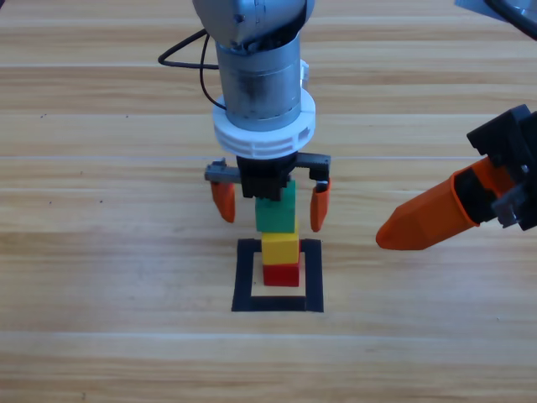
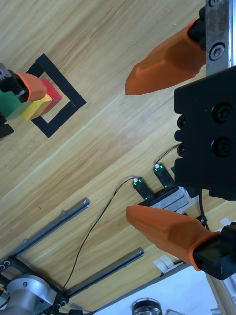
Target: Stack the blocks in the rectangular block: red at the bottom, yellow in the middle, green on top
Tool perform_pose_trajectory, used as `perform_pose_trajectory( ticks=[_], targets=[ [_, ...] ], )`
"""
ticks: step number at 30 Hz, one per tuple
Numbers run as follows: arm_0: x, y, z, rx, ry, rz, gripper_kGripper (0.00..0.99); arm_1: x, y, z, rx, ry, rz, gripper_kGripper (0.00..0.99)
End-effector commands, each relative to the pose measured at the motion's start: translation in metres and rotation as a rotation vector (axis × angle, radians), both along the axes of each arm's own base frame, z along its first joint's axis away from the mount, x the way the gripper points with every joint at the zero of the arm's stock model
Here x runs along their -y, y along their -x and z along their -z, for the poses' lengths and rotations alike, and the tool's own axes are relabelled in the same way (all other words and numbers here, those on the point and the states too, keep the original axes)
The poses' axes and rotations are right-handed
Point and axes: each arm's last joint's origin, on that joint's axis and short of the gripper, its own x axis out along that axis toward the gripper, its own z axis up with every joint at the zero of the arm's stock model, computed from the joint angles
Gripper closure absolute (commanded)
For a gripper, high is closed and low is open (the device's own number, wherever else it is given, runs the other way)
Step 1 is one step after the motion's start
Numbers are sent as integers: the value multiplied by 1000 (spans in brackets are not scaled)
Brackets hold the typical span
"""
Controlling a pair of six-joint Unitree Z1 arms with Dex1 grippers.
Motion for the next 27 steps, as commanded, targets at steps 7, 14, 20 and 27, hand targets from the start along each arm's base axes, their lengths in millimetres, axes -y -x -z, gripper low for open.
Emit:
perform_pose_trajectory(
  ticks=[7, 14, 20, 27],
  targets=[
    [-1, 13, -12, 16, -11, 41, 0, -4, -9, 16, -34, 8, 2, 4],
    [-22, 29, -65, 106, 61, 54, 0, -6, -11, 18, -34, 10, 2, 4],
    [-42, 42, -86, 148, 55, 77, 0, -7, -12, 20, -35, 17, 5, 4],
    [-52, 46, -89, 196, -4, 100, 0, -9, -15, 24, -38, 33, 11, 4]
  ],
)
